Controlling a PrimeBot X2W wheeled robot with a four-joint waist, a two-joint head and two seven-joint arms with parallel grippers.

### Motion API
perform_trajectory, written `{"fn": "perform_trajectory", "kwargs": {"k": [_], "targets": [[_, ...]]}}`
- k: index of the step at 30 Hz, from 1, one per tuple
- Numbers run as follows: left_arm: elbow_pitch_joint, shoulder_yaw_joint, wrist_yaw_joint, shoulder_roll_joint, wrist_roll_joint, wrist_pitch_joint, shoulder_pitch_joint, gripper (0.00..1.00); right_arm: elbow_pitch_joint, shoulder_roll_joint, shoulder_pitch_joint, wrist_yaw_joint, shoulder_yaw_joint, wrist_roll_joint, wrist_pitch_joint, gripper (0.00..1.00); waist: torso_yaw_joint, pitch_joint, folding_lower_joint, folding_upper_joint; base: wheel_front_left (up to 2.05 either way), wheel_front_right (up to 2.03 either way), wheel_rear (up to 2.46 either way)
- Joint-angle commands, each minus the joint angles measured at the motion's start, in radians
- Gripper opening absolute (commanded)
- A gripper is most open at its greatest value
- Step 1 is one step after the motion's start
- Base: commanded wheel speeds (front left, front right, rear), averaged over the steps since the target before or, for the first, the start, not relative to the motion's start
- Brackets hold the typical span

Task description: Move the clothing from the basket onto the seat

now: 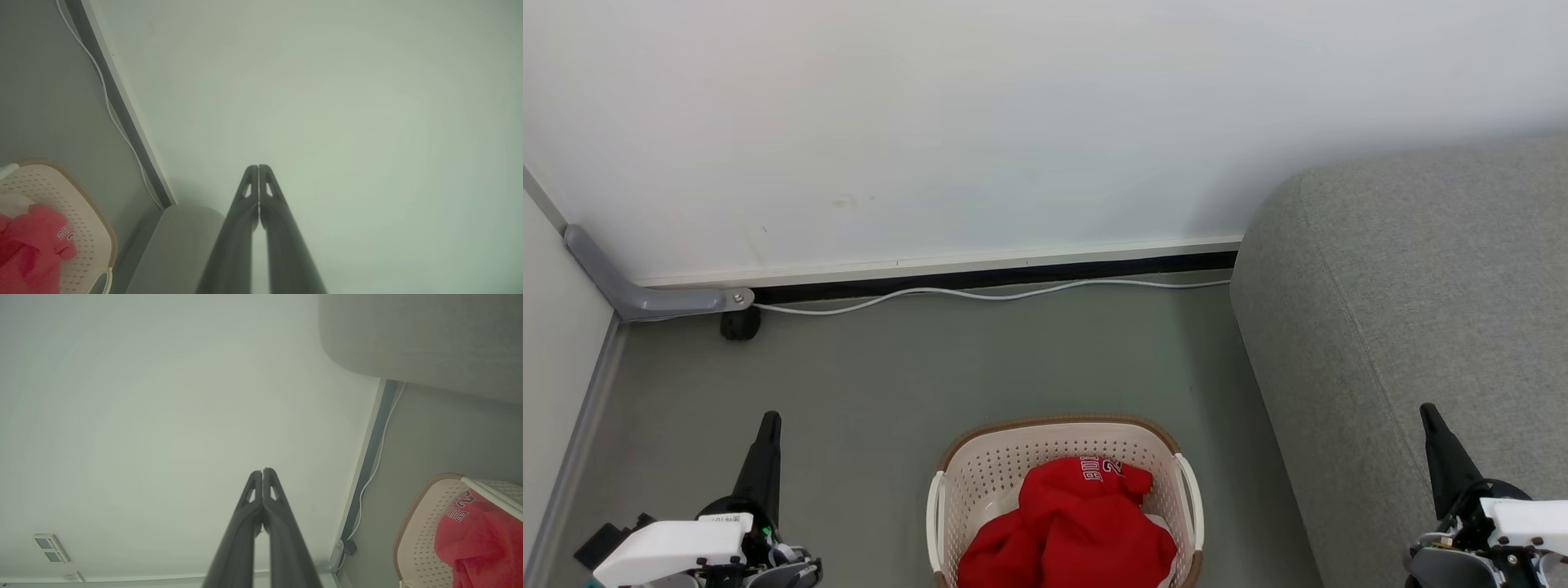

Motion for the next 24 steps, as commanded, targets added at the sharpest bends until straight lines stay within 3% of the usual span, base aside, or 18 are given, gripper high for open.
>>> {"fn": "perform_trajectory", "kwargs": {"k": [1,24], "targets": [[-0.029,0.033,-0.008,0.018,-0.005,0.007,-0.057,0.0,-0.031,-0.011,-0.037,0.002,0.017,0.012,0.008,0.0,0.0,0.0,0.0,-0.0001,0.0,0.0,0.0],[-0.029,0.033,-0.008,0.018,-0.005,0.007,-0.057,0.0,-0.031,-0.011,-0.037,0.002,0.017,0.012,0.008,0.0,0.0,0.0,0.0,-0.0001,0.0,0.0,0.0]]}}
